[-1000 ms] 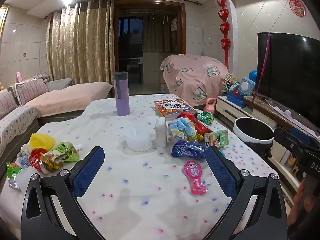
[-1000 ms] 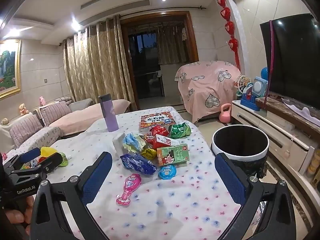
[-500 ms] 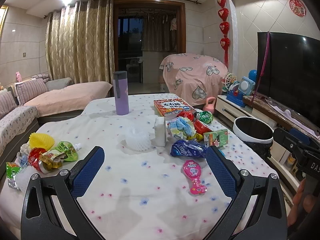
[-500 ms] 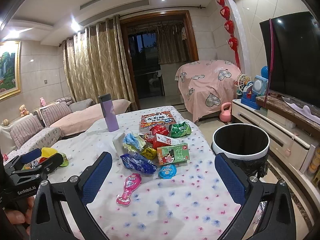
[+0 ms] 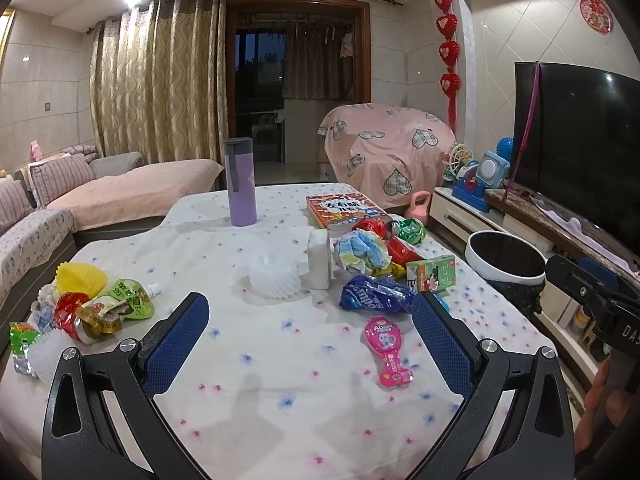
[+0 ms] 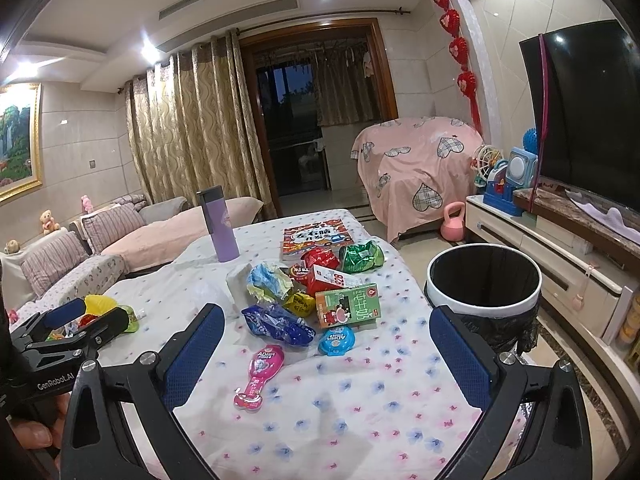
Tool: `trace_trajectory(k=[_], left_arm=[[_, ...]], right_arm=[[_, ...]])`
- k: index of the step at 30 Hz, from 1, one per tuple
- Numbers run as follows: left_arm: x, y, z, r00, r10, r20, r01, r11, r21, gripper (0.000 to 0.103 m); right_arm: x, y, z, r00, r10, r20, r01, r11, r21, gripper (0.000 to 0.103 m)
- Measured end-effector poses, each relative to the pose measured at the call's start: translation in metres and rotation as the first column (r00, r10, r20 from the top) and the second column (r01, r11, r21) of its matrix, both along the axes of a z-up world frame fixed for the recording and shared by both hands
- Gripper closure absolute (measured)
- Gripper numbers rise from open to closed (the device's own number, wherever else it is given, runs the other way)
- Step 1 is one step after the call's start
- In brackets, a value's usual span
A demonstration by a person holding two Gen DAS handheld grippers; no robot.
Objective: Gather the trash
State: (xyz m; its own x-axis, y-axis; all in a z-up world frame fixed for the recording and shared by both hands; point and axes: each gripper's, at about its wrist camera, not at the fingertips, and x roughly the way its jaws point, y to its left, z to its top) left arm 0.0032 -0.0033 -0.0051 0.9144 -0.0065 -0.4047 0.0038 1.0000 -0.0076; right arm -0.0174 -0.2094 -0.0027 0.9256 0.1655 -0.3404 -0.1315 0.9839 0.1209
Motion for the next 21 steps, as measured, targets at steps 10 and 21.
trace_trajectory(k=[10, 21], left_arm=[[0.013, 0.01, -0.011, 0.998, 0.008, -0.066, -0.009, 1.0, -0.02, 0.0], [0.049, 0.03, -0.035, 0.985, 0.047, -0.163, -0.052, 0.998, -0.03, 0.0]], right_arm=[[0.01, 0.0, -0.004, 0.999, 0.029, -0.036, -0.028, 0.999, 0.022, 0.0], [0.039, 0.011, -0.018, 0.986, 0.128, -0.109, -0.123, 0.991, 0.047, 0.0]])
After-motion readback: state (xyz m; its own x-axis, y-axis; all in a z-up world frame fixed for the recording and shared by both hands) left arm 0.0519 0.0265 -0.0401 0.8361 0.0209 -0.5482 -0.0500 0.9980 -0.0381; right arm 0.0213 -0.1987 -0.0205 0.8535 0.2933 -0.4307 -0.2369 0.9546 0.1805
